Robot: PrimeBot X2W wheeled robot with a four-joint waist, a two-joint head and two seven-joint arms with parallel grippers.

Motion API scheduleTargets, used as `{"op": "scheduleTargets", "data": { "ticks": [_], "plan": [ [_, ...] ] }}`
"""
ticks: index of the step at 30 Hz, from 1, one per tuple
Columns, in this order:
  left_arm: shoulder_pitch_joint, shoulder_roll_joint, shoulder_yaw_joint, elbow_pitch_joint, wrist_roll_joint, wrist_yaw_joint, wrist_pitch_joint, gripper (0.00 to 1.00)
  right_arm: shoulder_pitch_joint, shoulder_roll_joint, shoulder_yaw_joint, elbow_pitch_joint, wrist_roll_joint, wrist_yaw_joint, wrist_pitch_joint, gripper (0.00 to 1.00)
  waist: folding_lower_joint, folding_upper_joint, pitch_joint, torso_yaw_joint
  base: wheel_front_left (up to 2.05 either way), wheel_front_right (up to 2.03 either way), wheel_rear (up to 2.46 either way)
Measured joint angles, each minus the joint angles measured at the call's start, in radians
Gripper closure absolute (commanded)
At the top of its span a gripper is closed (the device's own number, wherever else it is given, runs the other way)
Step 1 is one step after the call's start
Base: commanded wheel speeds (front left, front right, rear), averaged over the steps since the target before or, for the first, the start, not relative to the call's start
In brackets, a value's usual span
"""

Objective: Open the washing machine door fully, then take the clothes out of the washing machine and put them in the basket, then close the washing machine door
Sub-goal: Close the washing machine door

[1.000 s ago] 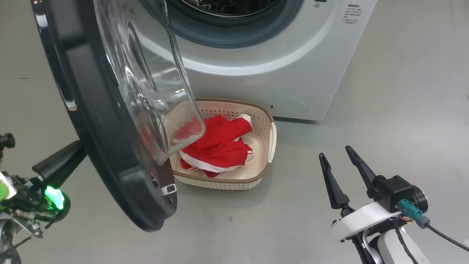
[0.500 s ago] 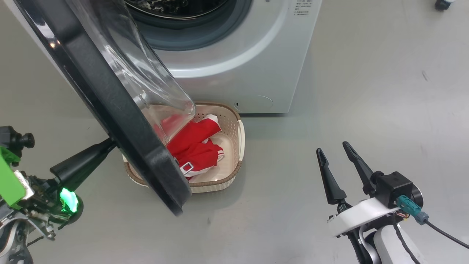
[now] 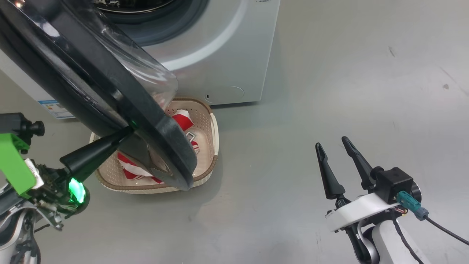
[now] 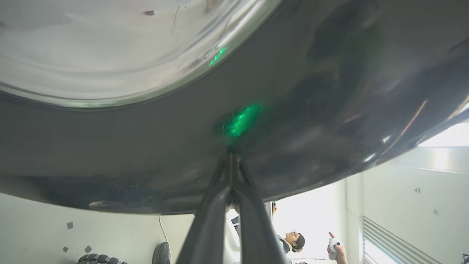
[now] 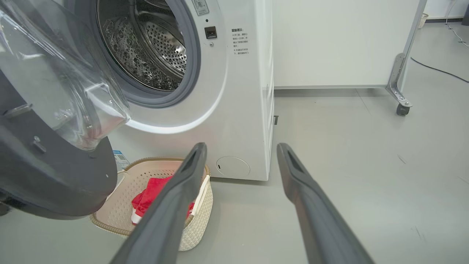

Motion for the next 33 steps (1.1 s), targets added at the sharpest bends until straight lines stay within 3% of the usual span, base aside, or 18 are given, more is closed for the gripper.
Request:
{"op": "scheduleTargets", "data": {
  "ticks": [21,33],
  "plan": [
    [-0.163,-0.017,-0.020,-0.007,0.008,0.059,-0.006,1.00,-0.074,0.006,0.005,-0.015,0.010,0.002,-0.005,0.00,0.0000,-0.0001,0.116,-0.098,0.00,0.00,0.00],
    [-0.273,-0.077,-0.015,0.053,0.018,0.070,-0.066,1.00,-0.106,0.008,-0.001,-0.029,0.018,0.002,-0.008,0.00,0.0000,0.0000,0.183,-0.147,0.00,0.00,0.00]
  ]
}}
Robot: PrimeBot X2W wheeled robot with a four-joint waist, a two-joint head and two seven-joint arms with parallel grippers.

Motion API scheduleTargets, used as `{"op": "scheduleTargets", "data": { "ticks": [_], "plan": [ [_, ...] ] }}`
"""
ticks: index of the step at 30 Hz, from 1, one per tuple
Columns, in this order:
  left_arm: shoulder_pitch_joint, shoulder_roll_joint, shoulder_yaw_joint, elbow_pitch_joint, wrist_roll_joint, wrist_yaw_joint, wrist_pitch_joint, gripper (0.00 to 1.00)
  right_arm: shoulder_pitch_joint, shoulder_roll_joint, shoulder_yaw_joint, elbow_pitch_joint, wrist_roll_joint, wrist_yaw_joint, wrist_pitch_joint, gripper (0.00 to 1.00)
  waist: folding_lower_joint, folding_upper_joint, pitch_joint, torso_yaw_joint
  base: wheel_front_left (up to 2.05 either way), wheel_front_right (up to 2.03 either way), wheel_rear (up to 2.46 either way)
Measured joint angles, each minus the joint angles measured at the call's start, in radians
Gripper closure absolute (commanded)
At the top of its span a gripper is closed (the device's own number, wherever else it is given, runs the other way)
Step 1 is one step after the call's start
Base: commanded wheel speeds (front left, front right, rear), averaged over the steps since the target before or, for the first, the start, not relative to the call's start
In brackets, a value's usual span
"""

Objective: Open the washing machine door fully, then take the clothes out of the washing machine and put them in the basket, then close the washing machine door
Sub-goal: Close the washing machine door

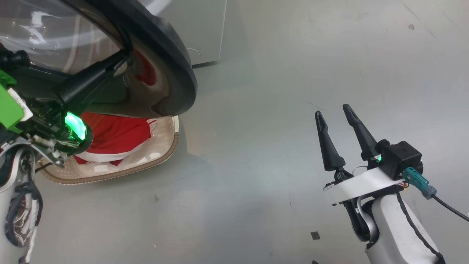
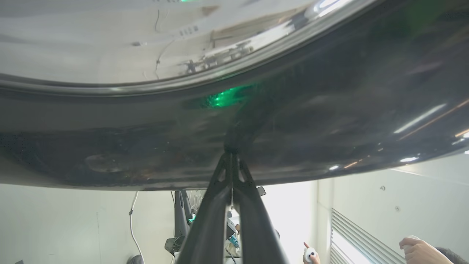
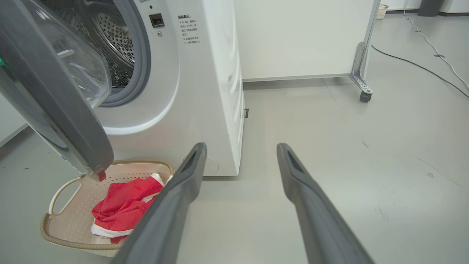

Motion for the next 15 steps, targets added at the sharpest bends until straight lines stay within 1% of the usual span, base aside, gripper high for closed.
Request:
{"op": "scheduleTargets", "data": {
  "ticks": [6,10,12,15],
  "plan": [
    [-0.058,-0.028,-0.002,0.035,0.011,-0.004,-0.028,1.00,-0.016,0.002,0.001,-0.001,0.000,0.002,0.000,0.00,0.0000,0.0000,0.026,-0.018,0.00,0.00,0.00],
    [-0.090,-0.046,0.000,0.072,0.018,-0.019,-0.057,1.00,-0.020,0.003,0.005,0.000,0.001,0.003,0.000,0.00,0.0000,0.0000,0.037,-0.031,0.00,0.00,0.00],
    [-0.117,-0.059,0.000,0.101,0.051,-0.031,-0.074,1.00,-0.023,0.004,0.005,0.000,0.003,0.009,0.000,0.00,0.0000,0.0000,0.043,-0.038,0.00,0.00,0.00],
    [-0.135,-0.063,0.001,0.118,0.065,-0.038,-0.087,1.00,-0.027,0.005,0.007,0.000,0.013,0.009,0.000,0.00,0.0000,0.0000,0.047,-0.044,0.00,0.00,0.00]
  ]
}}
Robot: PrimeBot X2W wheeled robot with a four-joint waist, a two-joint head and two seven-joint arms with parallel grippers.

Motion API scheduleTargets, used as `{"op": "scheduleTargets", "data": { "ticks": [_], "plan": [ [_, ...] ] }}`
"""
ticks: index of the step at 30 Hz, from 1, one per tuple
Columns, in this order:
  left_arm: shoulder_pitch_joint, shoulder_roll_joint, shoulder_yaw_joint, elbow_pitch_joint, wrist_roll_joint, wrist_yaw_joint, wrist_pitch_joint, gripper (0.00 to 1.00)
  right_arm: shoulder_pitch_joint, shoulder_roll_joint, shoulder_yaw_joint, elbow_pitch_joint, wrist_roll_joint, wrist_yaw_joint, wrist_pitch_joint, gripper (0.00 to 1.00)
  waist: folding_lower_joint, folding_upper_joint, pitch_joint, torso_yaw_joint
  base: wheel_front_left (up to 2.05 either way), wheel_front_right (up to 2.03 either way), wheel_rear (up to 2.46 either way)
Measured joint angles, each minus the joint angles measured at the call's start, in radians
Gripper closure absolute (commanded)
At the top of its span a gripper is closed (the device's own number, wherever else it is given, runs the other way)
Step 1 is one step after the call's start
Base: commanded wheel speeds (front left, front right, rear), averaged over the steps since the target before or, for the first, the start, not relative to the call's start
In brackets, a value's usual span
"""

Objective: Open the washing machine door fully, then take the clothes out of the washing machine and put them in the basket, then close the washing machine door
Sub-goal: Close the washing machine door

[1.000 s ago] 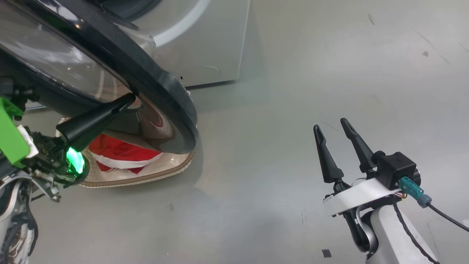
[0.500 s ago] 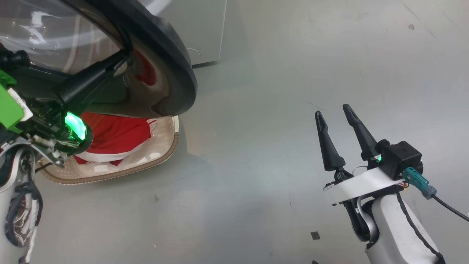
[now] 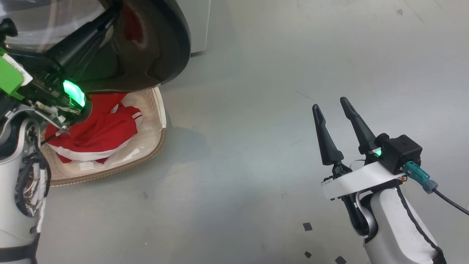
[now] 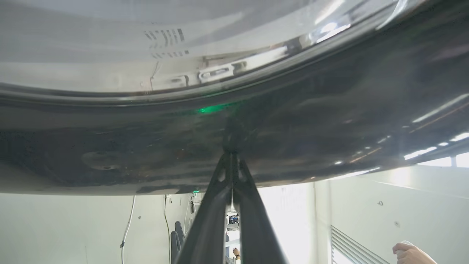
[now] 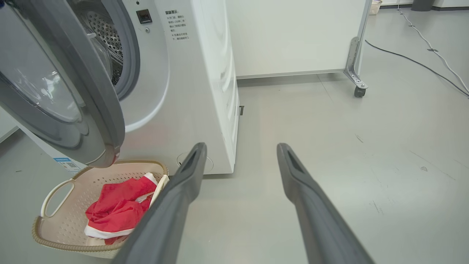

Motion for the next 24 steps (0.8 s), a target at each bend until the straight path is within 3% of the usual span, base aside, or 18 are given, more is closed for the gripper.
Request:
{"op": "scheduleTargets", "data": {
  "ticks": [12,24],
  "plan": [
    [-0.084,-0.054,0.009,0.121,0.042,-0.064,-0.070,1.00,-0.004,0.001,-0.001,0.000,0.022,-0.001,0.000,0.00,0.0000,0.0000,0.010,-0.018,0.00,0.00,0.00],
    [-0.108,-0.075,0.004,0.208,0.050,-0.095,-0.077,1.00,-0.004,0.001,-0.009,0.002,0.023,-0.010,0.000,0.00,-0.0001,0.0000,0.003,-0.014,0.00,0.00,0.00]
  ]
}}
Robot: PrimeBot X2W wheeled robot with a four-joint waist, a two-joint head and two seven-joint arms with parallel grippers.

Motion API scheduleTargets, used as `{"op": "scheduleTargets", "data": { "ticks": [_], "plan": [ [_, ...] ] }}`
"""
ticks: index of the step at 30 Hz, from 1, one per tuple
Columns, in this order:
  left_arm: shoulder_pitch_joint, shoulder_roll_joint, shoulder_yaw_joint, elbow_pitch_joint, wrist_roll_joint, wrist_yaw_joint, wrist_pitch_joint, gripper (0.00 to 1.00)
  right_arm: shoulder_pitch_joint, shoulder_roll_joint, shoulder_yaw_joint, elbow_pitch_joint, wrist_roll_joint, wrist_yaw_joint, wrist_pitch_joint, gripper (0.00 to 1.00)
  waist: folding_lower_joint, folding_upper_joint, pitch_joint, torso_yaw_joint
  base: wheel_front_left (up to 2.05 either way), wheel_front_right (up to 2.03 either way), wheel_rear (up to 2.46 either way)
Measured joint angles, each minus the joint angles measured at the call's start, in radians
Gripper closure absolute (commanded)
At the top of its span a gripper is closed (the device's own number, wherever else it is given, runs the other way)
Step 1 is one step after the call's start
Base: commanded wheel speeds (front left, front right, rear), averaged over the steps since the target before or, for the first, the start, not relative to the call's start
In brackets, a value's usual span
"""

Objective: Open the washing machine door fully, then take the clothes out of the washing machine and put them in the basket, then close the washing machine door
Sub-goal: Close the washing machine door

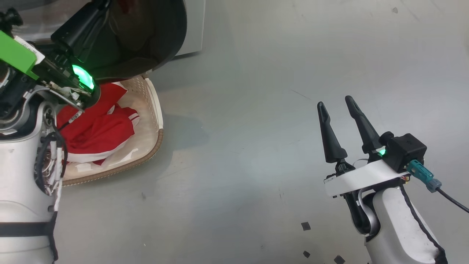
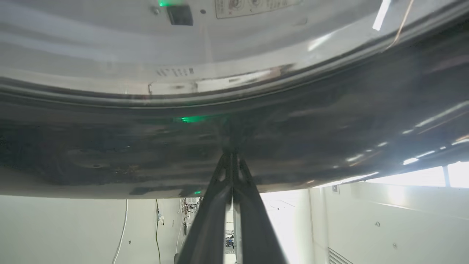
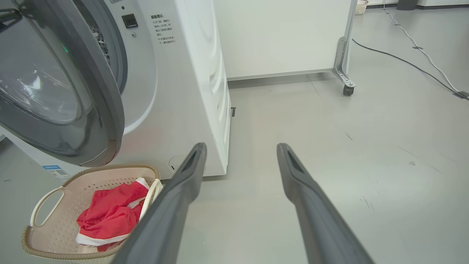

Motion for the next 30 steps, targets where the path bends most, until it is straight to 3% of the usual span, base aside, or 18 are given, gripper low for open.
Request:
{"op": "scheduleTargets", "data": {
  "ticks": [9,21,22,24,25,26,30],
  "plan": [
    [0.018,-0.019,0.027,0.018,-0.019,-0.033,0.010,1.00,0.001,0.000,-0.018,0.004,-0.005,0.000,0.000,0.00,0.0000,0.0000,-0.023,0.037,0.00,0.00,0.00],
    [0.206,-0.050,0.050,0.007,-0.053,-0.042,0.029,0.98,0.022,0.000,-0.037,0.022,-0.021,0.000,0.000,0.00,0.0000,0.0000,-0.073,0.102,0.00,0.00,0.00],
    [0.224,-0.055,0.055,0.005,-0.053,-0.042,0.029,0.76,0.026,0.000,-0.039,0.026,-0.022,0.000,0.000,0.00,0.0000,0.0000,-0.079,0.108,0.00,0.00,0.00],
    [0.262,-0.064,0.069,-0.004,-0.055,-0.042,0.029,0.56,0.028,0.000,-0.039,0.035,-0.029,0.000,0.000,0.00,0.0000,0.0000,-0.091,0.117,0.00,0.00,0.00],
    [0.283,-0.069,0.079,-0.016,-0.055,-0.042,0.029,0.19,0.031,0.000,-0.040,0.036,-0.029,0.001,0.000,0.00,0.0000,0.0000,-0.097,0.122,0.00,0.00,0.00],
    [0.301,-0.073,0.090,-0.030,-0.055,-0.042,0.029,0.00,0.034,0.000,-0.041,0.038,-0.030,0.001,0.000,0.00,0.0000,0.0000,-0.104,0.127,0.00,0.00,0.00],
    [0.374,-0.082,0.133,-0.081,-0.054,-0.043,0.023,0.00,0.046,0.000,-0.042,0.052,-0.031,0.001,0.000,0.00,0.0000,0.0000,-0.133,0.144,0.00,0.00,0.00]
  ]
}}
